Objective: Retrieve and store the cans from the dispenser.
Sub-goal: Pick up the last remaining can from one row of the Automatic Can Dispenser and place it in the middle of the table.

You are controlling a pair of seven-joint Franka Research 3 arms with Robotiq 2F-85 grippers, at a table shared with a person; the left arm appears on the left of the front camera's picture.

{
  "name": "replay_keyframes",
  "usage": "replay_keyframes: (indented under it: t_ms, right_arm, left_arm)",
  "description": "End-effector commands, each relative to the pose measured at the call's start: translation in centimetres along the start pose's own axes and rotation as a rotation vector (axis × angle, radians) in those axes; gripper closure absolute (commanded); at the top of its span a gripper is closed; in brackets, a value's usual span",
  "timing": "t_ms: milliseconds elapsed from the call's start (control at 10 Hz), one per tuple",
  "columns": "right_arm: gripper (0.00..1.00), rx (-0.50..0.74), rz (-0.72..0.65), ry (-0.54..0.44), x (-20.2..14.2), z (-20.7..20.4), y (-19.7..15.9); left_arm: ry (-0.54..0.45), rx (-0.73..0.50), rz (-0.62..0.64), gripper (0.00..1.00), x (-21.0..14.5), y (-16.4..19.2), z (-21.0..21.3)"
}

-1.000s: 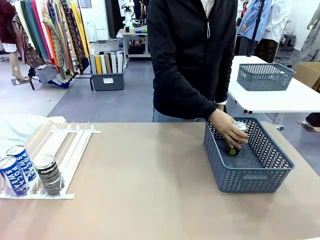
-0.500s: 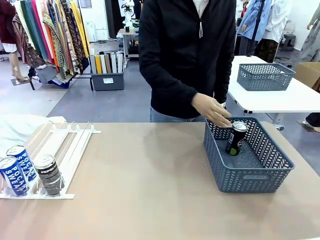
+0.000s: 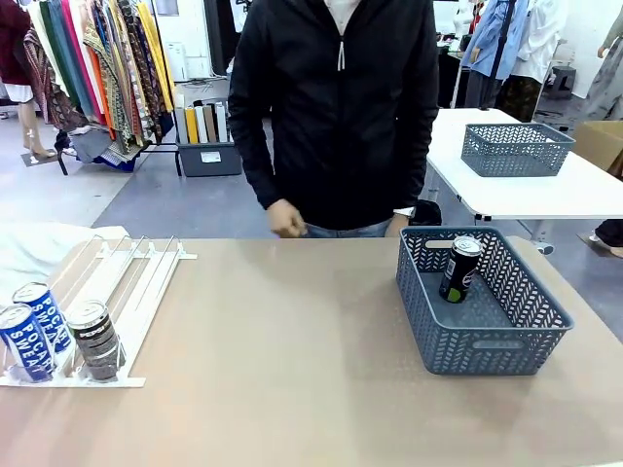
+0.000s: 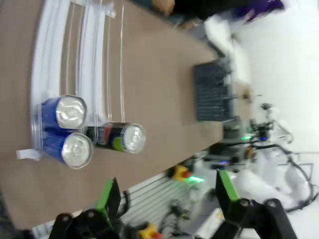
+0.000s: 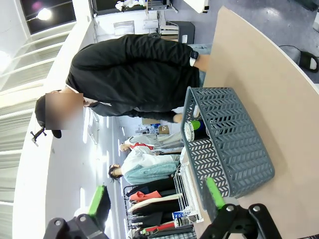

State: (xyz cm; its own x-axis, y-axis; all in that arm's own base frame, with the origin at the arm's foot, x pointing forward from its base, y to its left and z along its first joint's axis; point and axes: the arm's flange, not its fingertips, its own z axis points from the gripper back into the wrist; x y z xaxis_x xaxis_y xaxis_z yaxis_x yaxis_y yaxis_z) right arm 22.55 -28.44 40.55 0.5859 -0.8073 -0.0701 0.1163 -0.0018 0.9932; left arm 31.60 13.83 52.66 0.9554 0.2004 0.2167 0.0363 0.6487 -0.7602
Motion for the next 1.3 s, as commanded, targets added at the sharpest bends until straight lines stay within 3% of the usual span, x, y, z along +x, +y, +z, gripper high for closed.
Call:
replay_keyframes:
  t_ms: [0, 300, 400, 800, 1200]
  right_arm:
    - [0.0, 0.001, -0.002, 0.005, -0.2, 0.1, 0.4]
    - [0.0, 0.001, -0.002, 0.005, -0.2, 0.1, 0.4]
    - [0.0, 0.001, -0.002, 0.005, -0.2, 0.1, 0.4]
    - [0.0, 0.001, -0.002, 0.005, -0.2, 0.1, 0.4]
    - [0.0, 0.001, -0.002, 0.005, -0.2, 0.1, 0.4]
  left_arm:
    - [0.11, 0.19, -0.104, 0.0, 0.0, -5.0, -5.4]
    - [0.108, 0.542, -0.191, 0.0, 0.7, -6.6, -13.0]
    - [0.109, 0.61, -0.213, 0.0, 0.3, -6.6, -14.8]
    - [0.06, 0.738, -0.202, 0.0, -1.3, -6.2, -17.8]
    - [0.06, 0.741, -0.158, 0.0, -1.8, -5.7, -19.1]
